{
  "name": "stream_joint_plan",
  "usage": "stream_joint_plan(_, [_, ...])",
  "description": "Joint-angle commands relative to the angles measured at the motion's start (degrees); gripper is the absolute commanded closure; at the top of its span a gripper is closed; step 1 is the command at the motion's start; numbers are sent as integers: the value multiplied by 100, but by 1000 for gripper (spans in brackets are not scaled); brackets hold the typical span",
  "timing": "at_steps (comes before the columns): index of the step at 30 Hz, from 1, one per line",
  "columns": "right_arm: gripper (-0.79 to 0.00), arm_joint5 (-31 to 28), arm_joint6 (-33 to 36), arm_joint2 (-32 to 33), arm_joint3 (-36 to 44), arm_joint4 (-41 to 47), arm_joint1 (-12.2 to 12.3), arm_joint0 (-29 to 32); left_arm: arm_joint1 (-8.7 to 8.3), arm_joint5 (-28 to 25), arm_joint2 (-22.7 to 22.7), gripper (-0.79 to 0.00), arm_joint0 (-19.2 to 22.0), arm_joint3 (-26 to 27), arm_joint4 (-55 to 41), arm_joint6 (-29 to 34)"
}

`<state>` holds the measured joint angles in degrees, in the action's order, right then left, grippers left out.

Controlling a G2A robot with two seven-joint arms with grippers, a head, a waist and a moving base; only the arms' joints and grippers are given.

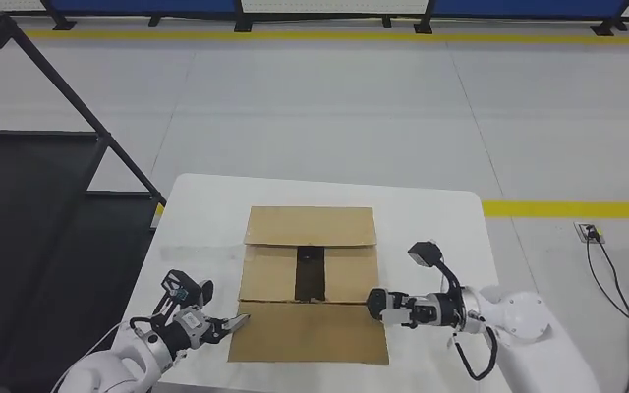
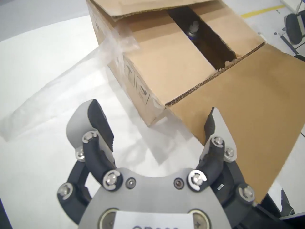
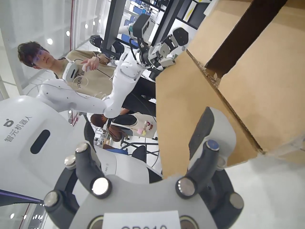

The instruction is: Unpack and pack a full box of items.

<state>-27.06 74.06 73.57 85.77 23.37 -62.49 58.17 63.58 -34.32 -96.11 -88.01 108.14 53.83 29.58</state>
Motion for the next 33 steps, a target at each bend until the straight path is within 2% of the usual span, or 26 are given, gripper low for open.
stream_joint_plan(1, [-785, 87, -172, -35, -65, 148, -15, -49, -11, -14, 9, -785, 16, -29, 42, 13])
stream_joint_plan(3, [-785, 260, -465, -73, -155, 421, -44, -114, -19, 2, 29, -785, 36, -70, 88, -2])
stream_joint_plan(5, [-785, 738, -947, -112, -287, 932, -92, -223, -24, 89, 52, -785, 75, -121, 174, -38])
stream_joint_plan(7, [-785, 1116, -1103, -148, -372, 1030, -105, -349, -23, 187, 122, -785, 114, -171, 265, -81])
stream_joint_plan(16, [-785, 1131, -1141, -153, -362, 1011, -106, -338, -24, 220, 140, -785, 129, -189, 288, -89])
stream_joint_plan(21, [-785, 1916, -2043, -413, -304, 330, -141, -424, -24, 220, 140, -785, 129, -189, 288, -89])
stream_joint_plan(25, [-785, 2332, -2337, -654, -618, 206, -206, -729, -24, 291, 174, -785, 91, -176, 326, -195])
stream_joint_plan(33, [-785, 2466, -2928, -988, -1090, 366, -371, -1202, -43, 353, 214, -785, 49, -168, 358, -328])
